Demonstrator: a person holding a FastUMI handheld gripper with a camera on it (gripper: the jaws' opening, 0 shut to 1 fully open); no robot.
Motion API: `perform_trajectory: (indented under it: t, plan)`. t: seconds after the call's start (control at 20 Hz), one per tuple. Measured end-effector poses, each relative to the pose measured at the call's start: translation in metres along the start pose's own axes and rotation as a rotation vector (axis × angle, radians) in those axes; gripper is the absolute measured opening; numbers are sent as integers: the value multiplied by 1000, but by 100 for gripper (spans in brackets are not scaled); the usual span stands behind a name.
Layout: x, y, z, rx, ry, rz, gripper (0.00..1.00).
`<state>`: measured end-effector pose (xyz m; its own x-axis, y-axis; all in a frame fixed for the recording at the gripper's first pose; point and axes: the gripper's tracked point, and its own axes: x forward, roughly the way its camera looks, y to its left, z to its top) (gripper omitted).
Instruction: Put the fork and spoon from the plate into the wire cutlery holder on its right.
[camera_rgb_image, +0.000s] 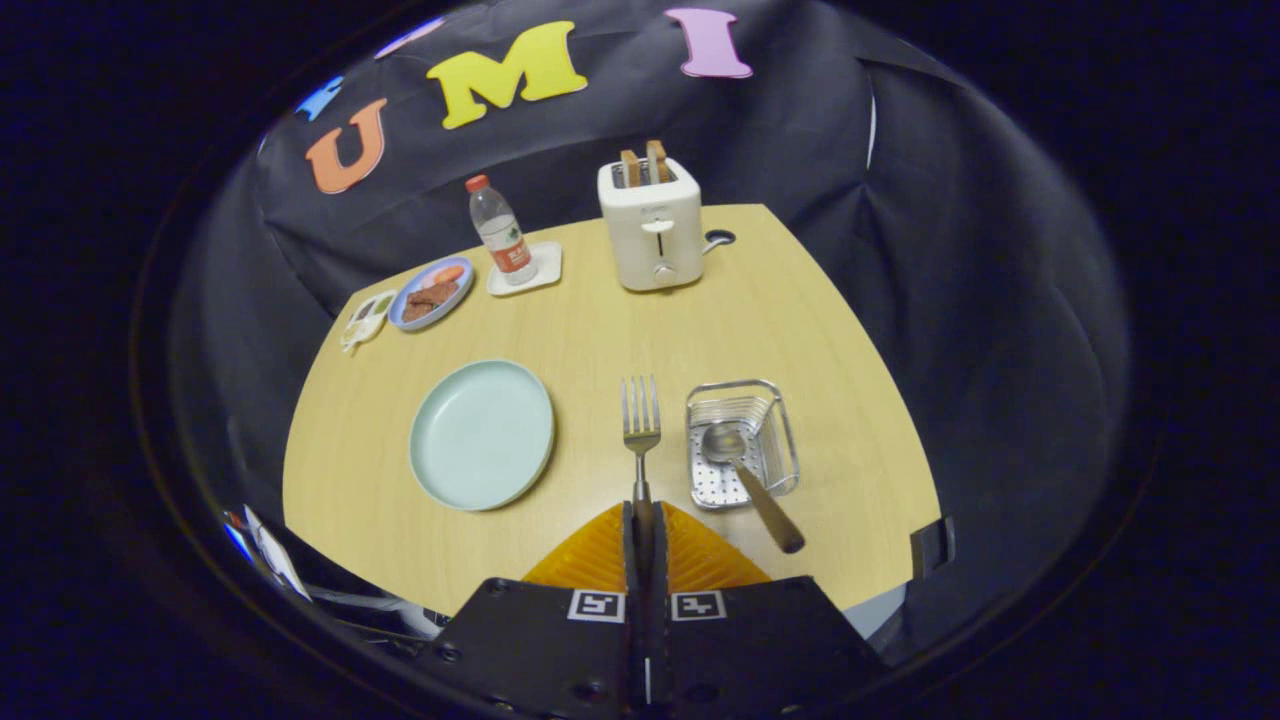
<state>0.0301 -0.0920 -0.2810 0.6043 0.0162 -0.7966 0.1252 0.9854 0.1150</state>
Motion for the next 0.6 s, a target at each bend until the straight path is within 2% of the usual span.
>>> perform_trajectory:
  t: [0.2, 0.55, 0.6]
  plan:
    - [0, -30, 0, 32, 36, -35, 2]
    - [3, -44, 12, 85, 83, -35, 5]
    - [3, -45, 17, 88, 77, -45, 7]
